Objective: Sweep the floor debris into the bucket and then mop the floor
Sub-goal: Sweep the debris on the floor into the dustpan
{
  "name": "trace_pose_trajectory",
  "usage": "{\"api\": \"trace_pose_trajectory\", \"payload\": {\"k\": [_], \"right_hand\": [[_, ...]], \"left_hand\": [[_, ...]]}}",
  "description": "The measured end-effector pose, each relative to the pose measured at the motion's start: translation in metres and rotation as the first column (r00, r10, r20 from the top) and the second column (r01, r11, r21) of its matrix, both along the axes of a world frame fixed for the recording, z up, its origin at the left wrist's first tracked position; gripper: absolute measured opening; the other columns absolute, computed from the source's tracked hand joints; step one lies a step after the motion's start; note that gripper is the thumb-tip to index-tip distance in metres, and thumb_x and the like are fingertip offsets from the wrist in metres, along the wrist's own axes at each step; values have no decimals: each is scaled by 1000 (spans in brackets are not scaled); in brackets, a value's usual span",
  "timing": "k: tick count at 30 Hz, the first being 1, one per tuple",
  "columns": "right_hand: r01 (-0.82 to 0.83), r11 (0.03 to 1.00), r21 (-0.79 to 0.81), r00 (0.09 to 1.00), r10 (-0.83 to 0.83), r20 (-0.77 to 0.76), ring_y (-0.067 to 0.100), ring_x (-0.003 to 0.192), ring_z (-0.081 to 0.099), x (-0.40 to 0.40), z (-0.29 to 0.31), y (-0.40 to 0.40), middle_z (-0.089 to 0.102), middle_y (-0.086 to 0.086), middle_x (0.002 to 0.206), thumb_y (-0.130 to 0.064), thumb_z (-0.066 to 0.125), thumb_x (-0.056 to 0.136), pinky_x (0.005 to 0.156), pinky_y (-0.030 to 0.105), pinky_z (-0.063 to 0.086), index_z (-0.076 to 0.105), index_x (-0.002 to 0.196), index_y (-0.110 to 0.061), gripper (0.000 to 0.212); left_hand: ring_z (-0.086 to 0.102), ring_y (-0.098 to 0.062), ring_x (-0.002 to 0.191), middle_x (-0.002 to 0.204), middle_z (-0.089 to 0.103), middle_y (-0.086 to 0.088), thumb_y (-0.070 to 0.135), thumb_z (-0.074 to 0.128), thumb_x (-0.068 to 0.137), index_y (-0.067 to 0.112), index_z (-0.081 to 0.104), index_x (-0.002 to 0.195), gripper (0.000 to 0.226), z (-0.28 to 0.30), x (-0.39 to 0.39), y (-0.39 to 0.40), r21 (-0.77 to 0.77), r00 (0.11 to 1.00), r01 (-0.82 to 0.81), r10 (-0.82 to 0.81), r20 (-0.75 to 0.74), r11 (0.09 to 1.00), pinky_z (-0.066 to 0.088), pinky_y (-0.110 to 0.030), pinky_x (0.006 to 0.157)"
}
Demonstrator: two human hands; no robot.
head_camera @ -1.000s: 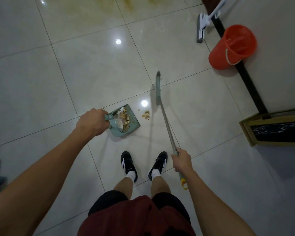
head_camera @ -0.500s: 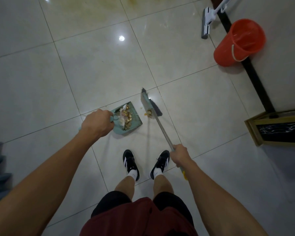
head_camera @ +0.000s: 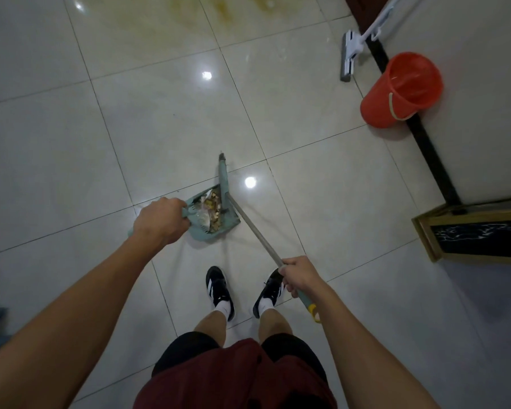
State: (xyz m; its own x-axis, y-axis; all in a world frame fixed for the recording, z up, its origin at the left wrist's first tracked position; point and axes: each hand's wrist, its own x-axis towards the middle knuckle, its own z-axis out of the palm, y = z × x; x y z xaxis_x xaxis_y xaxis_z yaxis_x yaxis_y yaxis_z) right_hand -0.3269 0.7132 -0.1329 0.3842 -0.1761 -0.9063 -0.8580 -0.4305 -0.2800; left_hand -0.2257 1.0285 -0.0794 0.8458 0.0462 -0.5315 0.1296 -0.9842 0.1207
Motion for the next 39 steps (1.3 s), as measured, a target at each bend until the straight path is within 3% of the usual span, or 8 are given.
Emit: {"api": "trace_pose_trajectory", "payload": {"k": [4, 10, 13, 16, 21, 24, 31, 39], "right_hand": [[-50, 995, -82, 997, 54, 56, 21, 47, 49, 6, 8, 1, 61, 11, 70, -2, 51, 91, 41, 24, 40, 55, 141, -10, 50], [-277, 921, -274, 944, 314, 102, 24, 65, 62, 17, 10, 3, 69, 16, 110, -7, 48, 92, 48, 26, 50, 55, 142, -14, 51], [-405, 841, -358, 889, 454, 61, 26, 81, 66, 20, 6, 7, 69, 13, 108, -8, 51, 91, 67, 31, 58, 61, 133, -11, 43], [-488, 788, -375, 852, 524, -9, 24, 78, 61, 21, 2, 18, 66, 13, 104, -9, 53, 91, 66, 30, 55, 63, 121, -6, 32], [-470, 832, -296, 880, 469, -78, 29, 79, 65, 7, -4, 43, 62, 14, 96, -11, 55, 88, 66, 34, 59, 61, 111, -1, 26], [-409, 889, -205, 912, 406, -57, 32, 81, 68, -10, -9, 54, 65, 15, 97, -8, 53, 85, 69, 40, 63, 64, 117, 2, 35], [-266, 963, -51, 964, 266, -9, 20, 45, 51, -27, -4, 64, 62, 16, 87, -1, 48, 91, 40, 24, 43, 60, 134, -3, 45], [-246, 967, -71, 966, 251, 69, 20, 46, 48, -42, 5, 34, 61, 11, 81, -4, 48, 93, 43, 26, 41, 55, 140, -8, 47]], "left_hand": [[62, -23, 72, 85, 67, -2, 34, 61, 89, 24, 73, 111, 27, 3, -6, 12, -14, 999, -39, 39, -4, 999, 58, -35, 69], [63, -24, 73, 85, 67, -3, 33, 62, 89, 22, 73, 104, 22, 3, -22, 34, -13, 996, -84, 84, -19, 996, 57, -35, 69], [63, -24, 73, 84, 67, -3, 32, 63, 86, 21, 73, 102, 22, 1, -28, 50, -11, 993, -111, 111, -29, 994, 57, -36, 70], [61, -24, 73, 86, 65, -4, 31, 63, 85, 21, 71, 106, 24, 0, -29, 60, 8, 992, -122, 122, -41, 992, 51, -32, 65], [61, -26, 79, 96, 68, -7, 30, 65, 84, 22, 70, 114, 32, -7, -27, 62, 5, 991, -127, 127, -50, 992, 54, -34, 71], [63, -26, 77, 93, 68, -6, 29, 62, 83, 22, 72, 111, 31, -10, -27, 57, 7, 994, -99, 100, -46, 995, 56, -35, 71], [63, -26, 76, 91, 68, -5, 28, 59, 83, 22, 70, 112, 31, -6, -32, 42, 39, 998, -56, 58, -40, 998, 56, -37, 70], [60, -26, 77, 96, 69, -7, 27, 63, 81, 22, 71, 114, 34, 5, -59, 40, 46, 984, -174, 175, -20, 984, 50, -33, 68]]}}
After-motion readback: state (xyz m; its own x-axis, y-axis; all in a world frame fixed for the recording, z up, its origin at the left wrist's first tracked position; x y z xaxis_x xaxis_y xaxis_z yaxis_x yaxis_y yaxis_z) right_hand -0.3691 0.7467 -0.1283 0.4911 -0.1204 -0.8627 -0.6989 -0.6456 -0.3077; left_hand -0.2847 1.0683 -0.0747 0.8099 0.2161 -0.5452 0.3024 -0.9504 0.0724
